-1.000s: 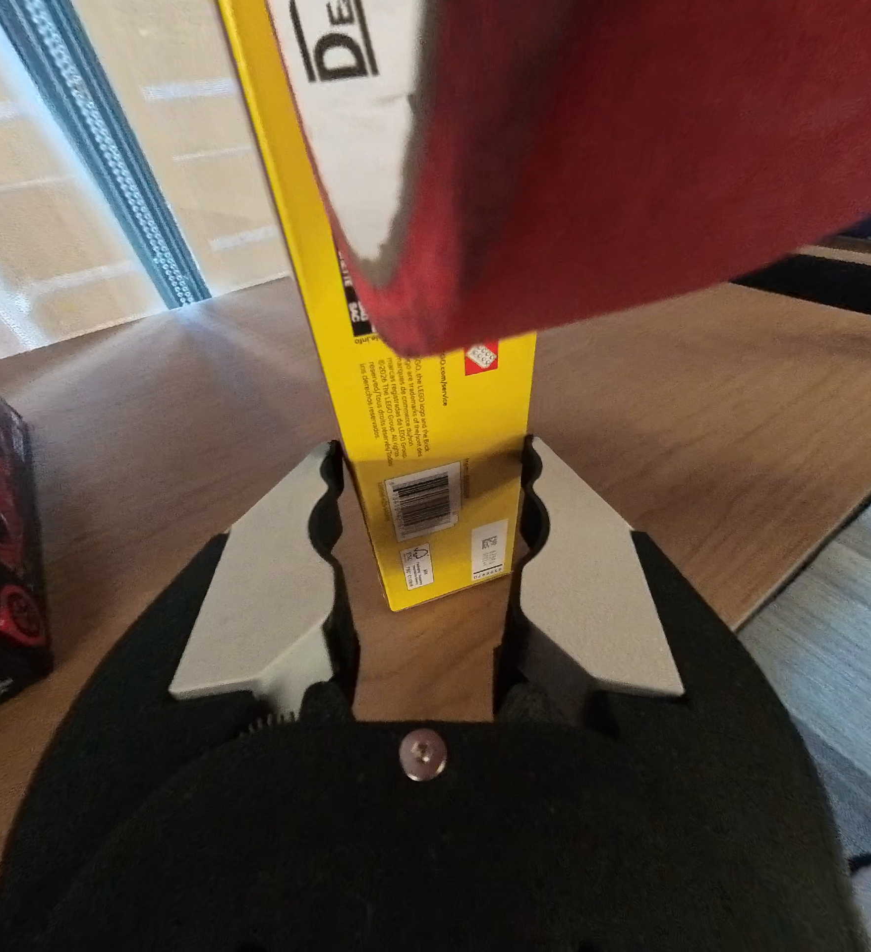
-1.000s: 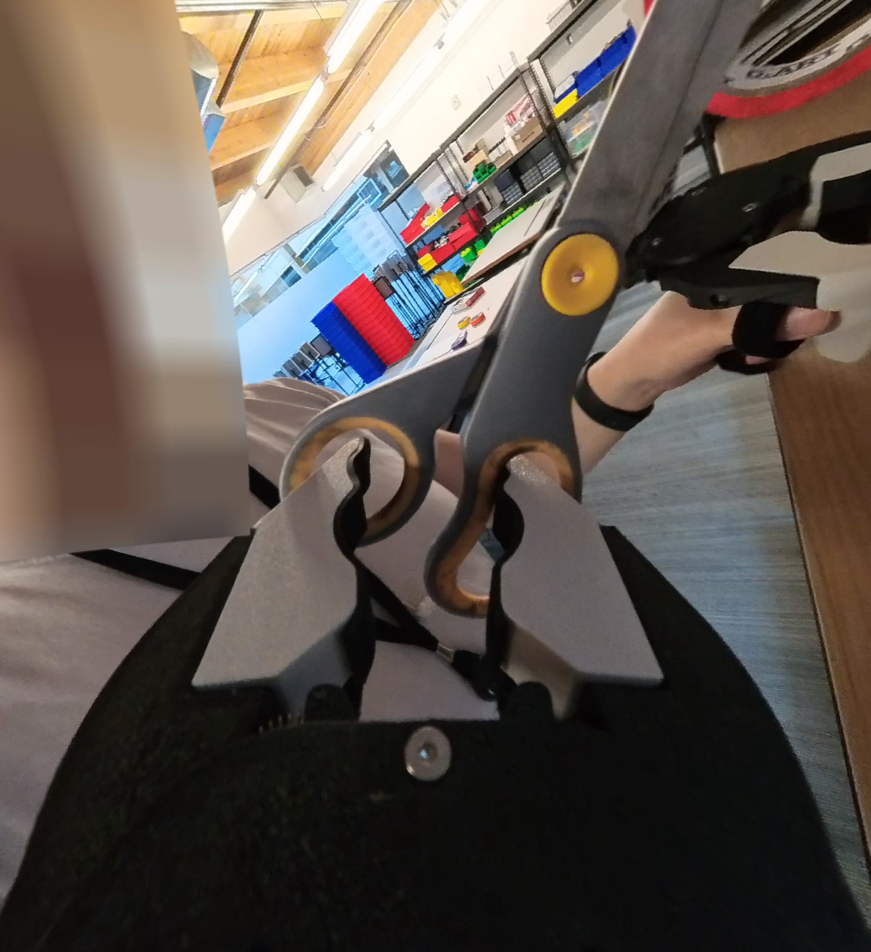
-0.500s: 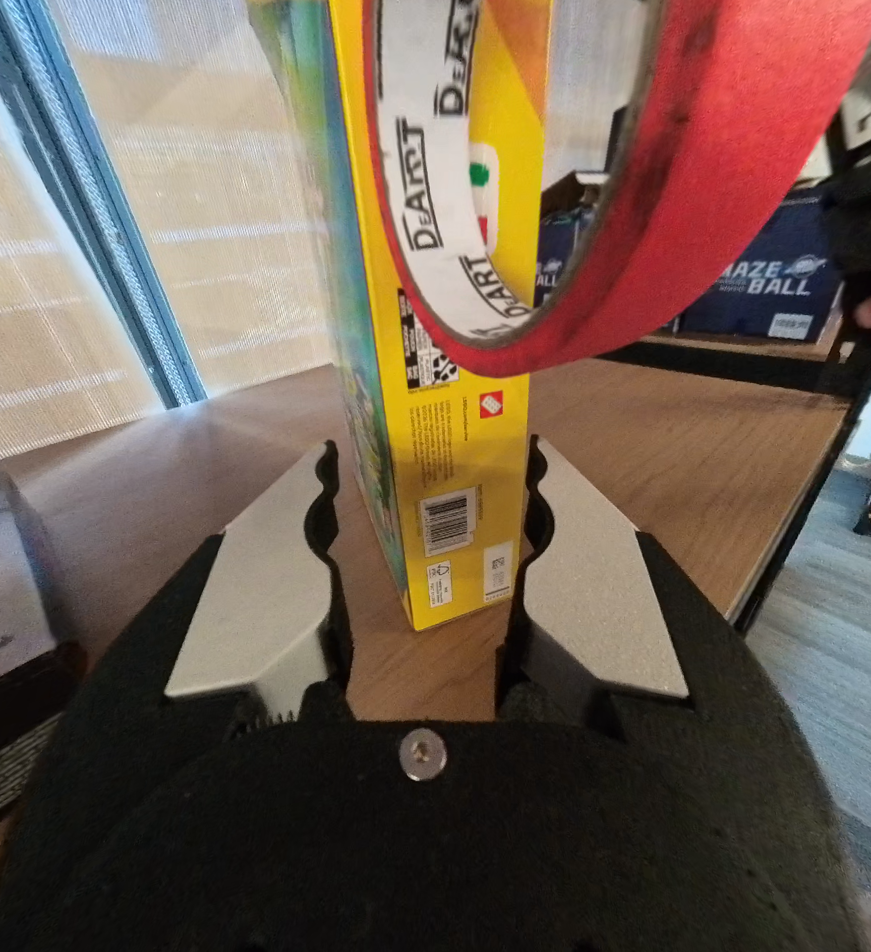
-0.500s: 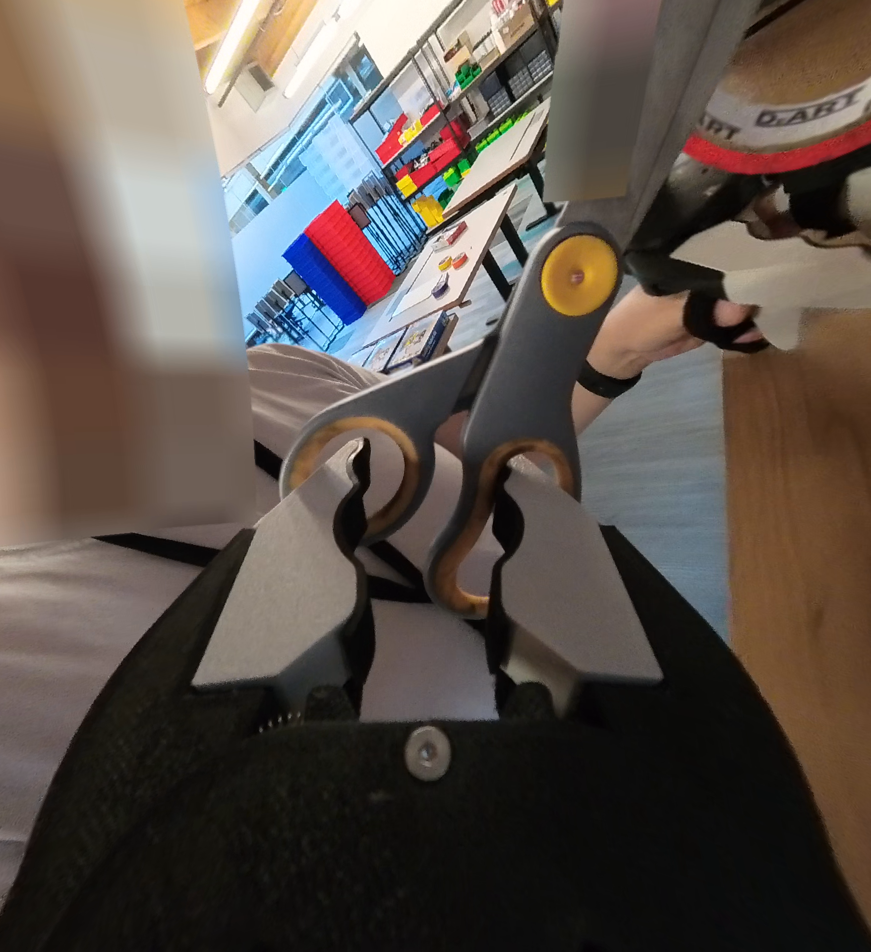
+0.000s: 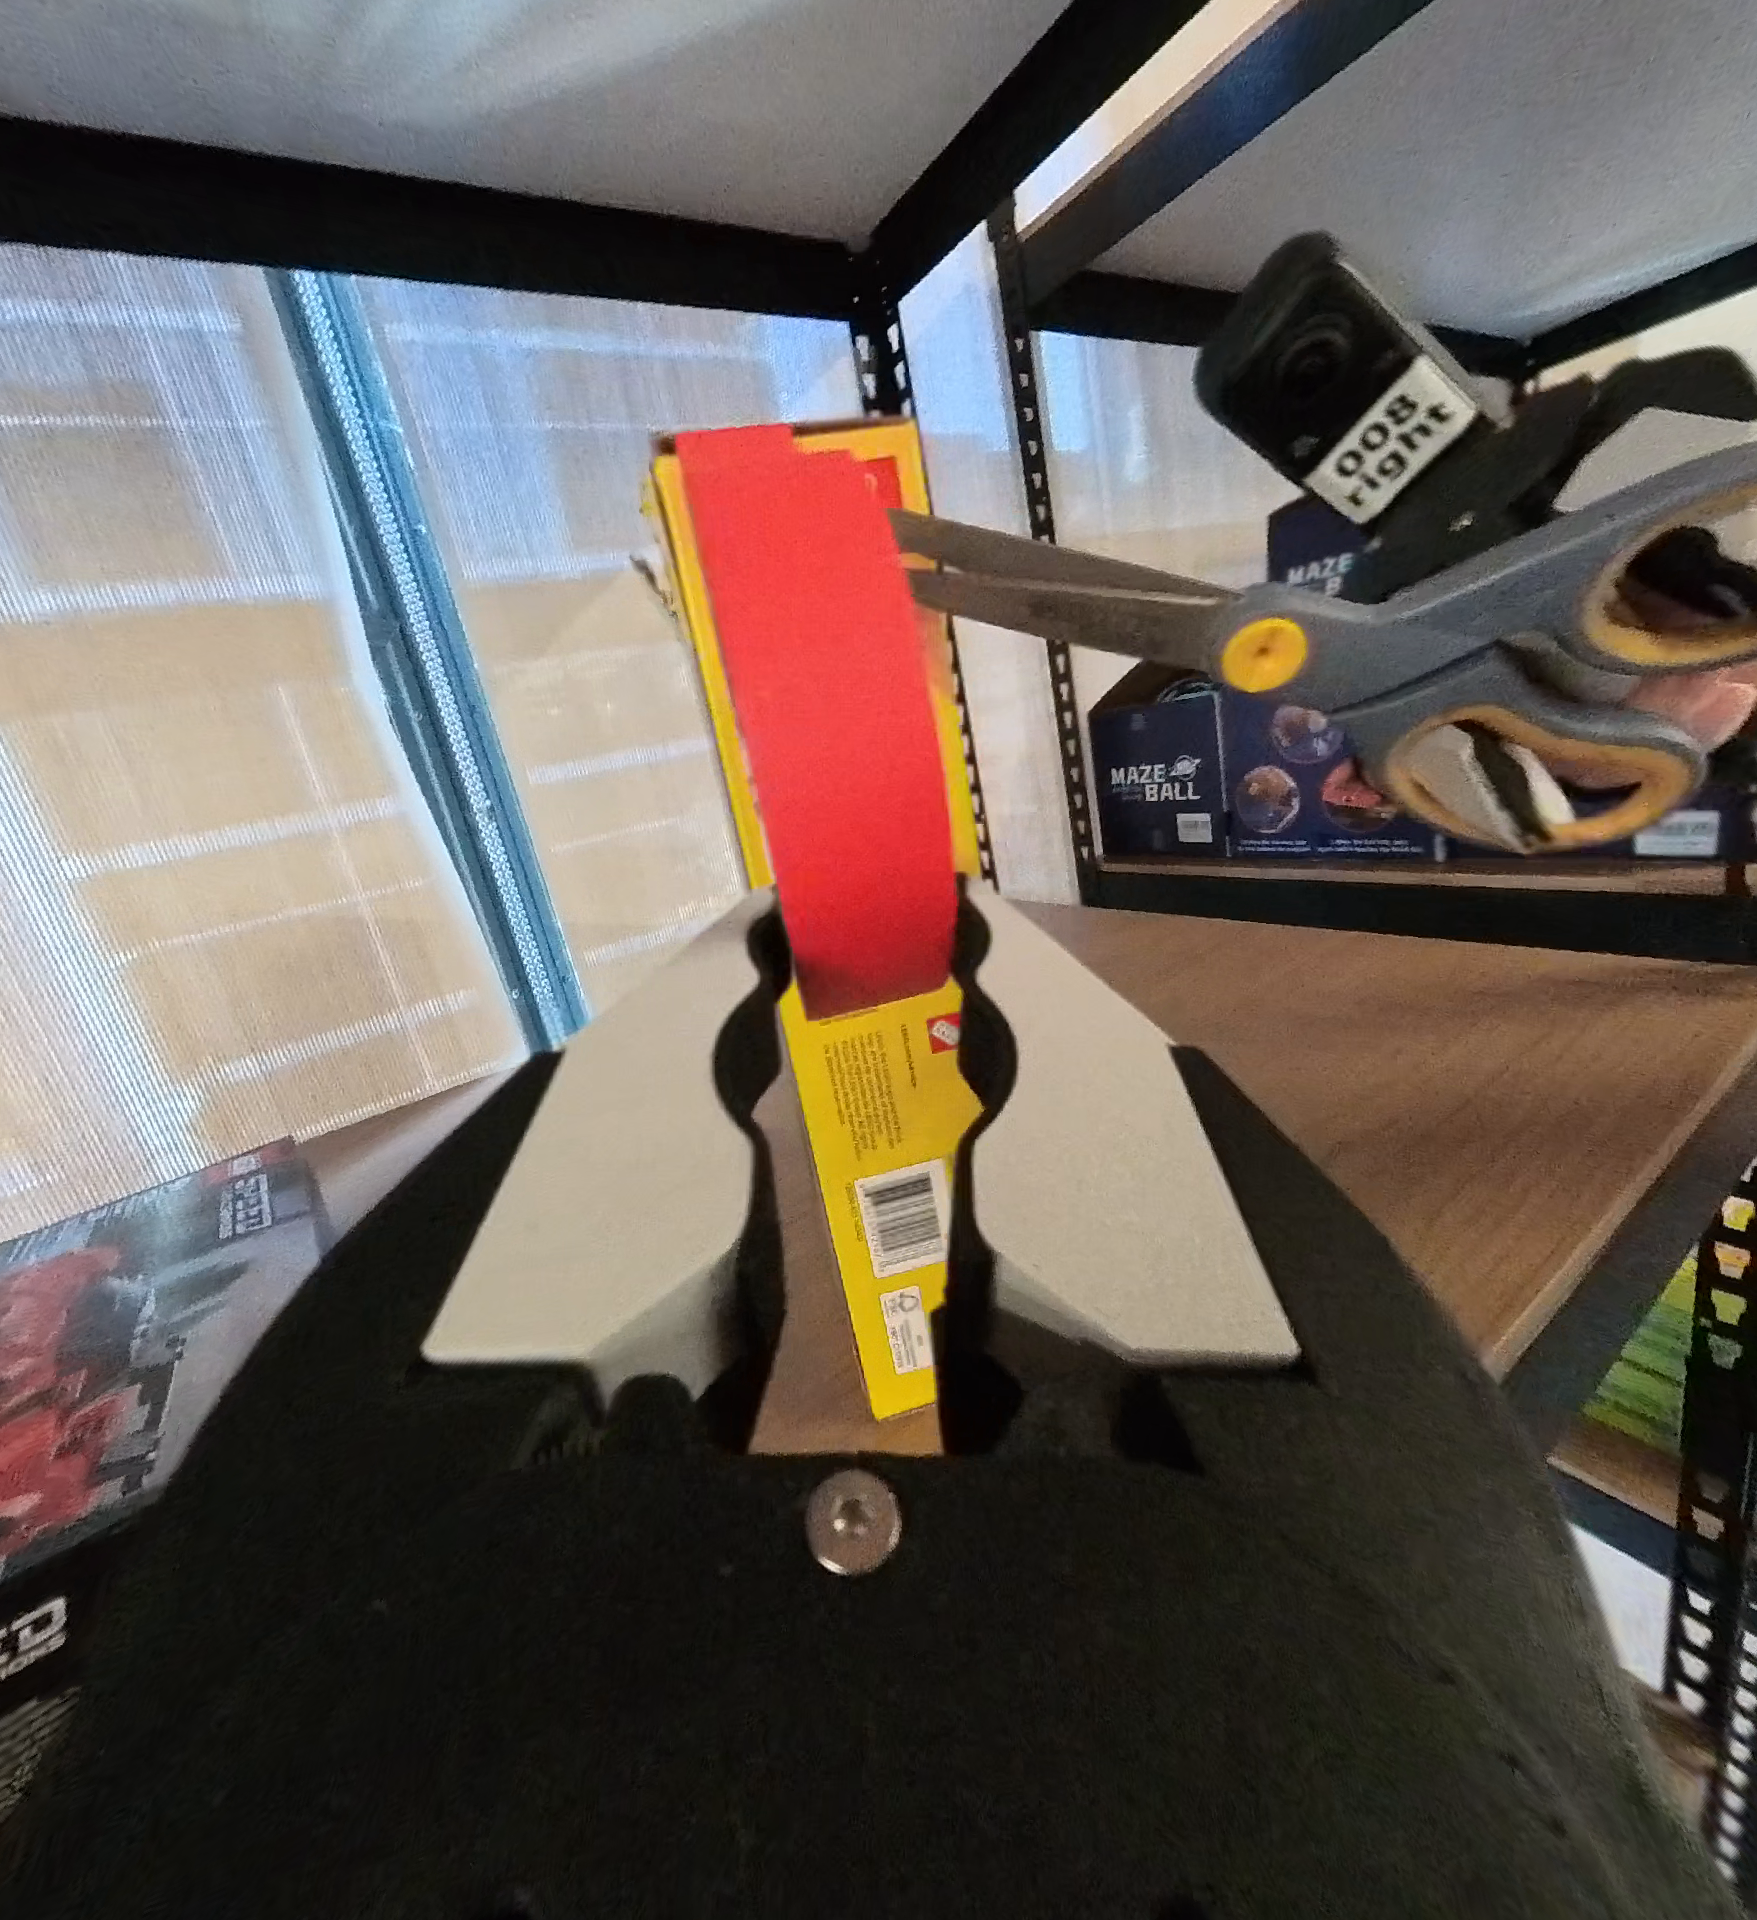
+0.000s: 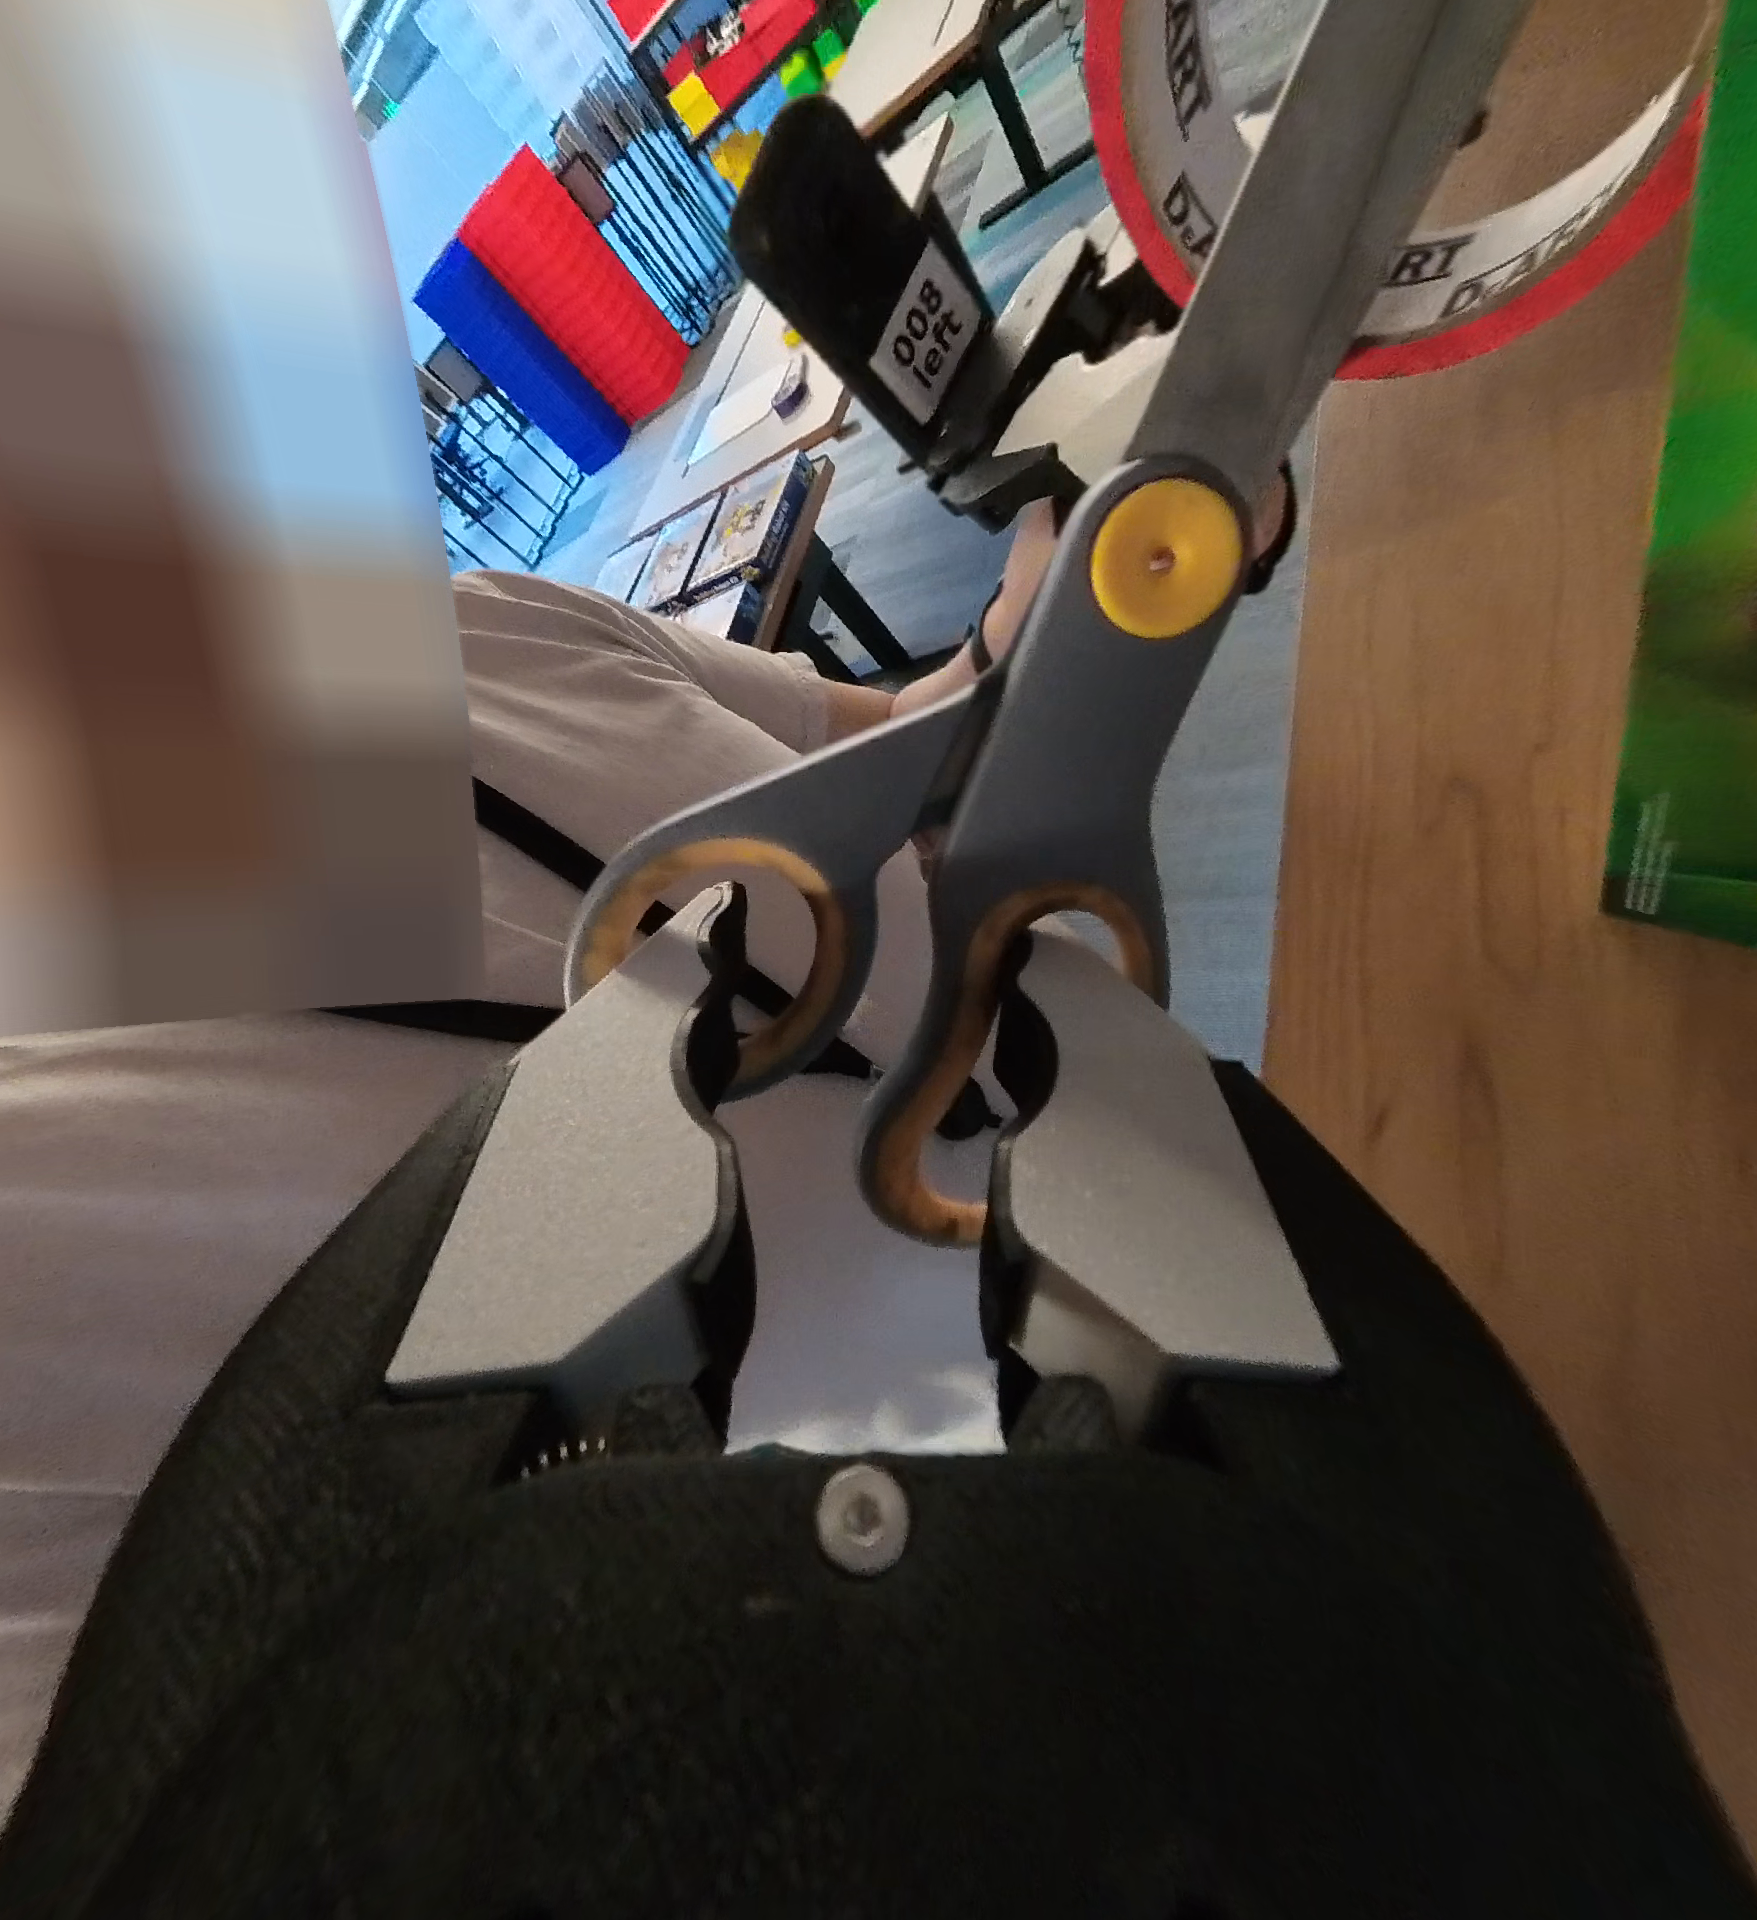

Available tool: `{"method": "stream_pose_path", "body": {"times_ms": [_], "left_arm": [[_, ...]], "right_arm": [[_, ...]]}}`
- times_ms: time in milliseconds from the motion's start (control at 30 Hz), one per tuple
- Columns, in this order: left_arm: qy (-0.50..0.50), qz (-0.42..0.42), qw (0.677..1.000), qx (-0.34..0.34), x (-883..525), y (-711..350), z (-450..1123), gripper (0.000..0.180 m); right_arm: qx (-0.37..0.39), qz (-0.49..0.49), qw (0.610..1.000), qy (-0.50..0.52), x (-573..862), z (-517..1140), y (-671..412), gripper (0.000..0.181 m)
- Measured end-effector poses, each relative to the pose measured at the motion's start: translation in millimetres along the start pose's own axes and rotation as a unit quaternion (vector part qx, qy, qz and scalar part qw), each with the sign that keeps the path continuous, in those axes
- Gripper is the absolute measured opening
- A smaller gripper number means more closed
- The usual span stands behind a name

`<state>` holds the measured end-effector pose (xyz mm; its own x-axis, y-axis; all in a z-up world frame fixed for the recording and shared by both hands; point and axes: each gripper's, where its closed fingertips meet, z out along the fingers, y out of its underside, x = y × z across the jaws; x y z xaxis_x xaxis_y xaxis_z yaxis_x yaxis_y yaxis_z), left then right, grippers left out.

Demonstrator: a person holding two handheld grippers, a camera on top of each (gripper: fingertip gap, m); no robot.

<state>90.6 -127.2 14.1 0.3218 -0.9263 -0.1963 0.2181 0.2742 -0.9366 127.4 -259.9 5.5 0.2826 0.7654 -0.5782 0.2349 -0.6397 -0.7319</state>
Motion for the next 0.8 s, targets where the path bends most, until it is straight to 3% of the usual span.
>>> {"method": "stream_pose_path", "body": {"times_ms": [800], "left_arm": [[-0.016, 0.018, 1.000, -0.004, 3, 3, 1, 0.028]], "right_arm": [[-0.142, 0.036, 0.989, 0.028, -5, -14, -26, 0.042]]}}
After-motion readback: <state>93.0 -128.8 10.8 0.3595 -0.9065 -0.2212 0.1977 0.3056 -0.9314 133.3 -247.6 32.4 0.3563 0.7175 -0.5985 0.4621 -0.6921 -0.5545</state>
